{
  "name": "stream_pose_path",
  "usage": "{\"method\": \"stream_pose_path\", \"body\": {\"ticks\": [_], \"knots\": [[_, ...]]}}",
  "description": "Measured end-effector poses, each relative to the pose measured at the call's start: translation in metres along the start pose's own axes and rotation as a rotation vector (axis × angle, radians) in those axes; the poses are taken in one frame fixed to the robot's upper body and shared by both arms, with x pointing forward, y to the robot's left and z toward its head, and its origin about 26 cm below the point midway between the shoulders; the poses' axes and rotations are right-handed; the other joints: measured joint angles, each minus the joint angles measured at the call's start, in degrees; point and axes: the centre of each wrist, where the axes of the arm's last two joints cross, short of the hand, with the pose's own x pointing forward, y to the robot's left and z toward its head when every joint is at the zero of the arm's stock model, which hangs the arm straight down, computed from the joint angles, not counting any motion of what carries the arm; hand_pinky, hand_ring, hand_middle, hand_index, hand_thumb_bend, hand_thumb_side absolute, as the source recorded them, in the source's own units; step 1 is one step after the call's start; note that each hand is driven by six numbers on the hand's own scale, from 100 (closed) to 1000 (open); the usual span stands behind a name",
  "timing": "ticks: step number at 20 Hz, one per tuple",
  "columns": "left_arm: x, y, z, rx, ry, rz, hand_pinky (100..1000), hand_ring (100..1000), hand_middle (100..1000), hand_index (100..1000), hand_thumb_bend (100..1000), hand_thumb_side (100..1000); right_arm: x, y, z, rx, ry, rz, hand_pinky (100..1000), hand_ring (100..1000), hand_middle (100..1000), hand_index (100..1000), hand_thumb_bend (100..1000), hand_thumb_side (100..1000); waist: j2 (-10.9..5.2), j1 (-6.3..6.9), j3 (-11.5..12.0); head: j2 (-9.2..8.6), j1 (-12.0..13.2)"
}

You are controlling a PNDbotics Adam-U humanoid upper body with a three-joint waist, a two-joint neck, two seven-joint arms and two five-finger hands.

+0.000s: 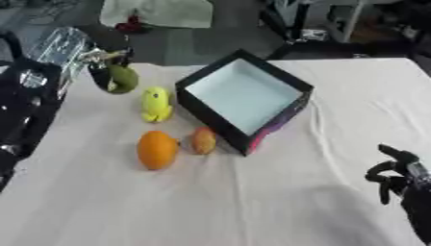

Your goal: Pick up objects on the table and place them in the box.

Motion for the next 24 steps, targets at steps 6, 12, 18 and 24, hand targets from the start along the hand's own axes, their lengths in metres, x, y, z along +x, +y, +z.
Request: {"method": "stream_pose_path", "body": {"ticks": [6,12,18,24], "knots": [[0.053,0.042,-0.025,0.117,-0.082,0.032,516,429,423,533,211,116,-0.001,0.002,-0.001,0.017,0.001,-0.003,739,237,510,889,100,1000,0.0,0.0,-0.8,0.0,0.7],[0.117,0.042,-0.05,0.183,-0.156,0.087,534,445,445,562,200,149,0.001,0.005,-0.004,0.044,-0.012,-0.01,739,237,509,888,100,1000,0.0,-0.02,-2.3,0.0,1.7],[0.146,0.019,-0.063,0.184,-0.187,0.117,721,656,680,779,304,345,0.003,0.005,-0.006,0.051,-0.019,-0.012,739,237,509,888,100,1000,0.06,-0.02,-2.7,0.0,1.9],[0.147,0.015,-0.064,0.246,-0.155,0.114,803,822,884,968,597,779,0.003,0.005,-0.007,0.054,-0.017,-0.013,739,237,509,888,100,1000,0.06,-0.02,-2.7,0.01,1.7]]}}
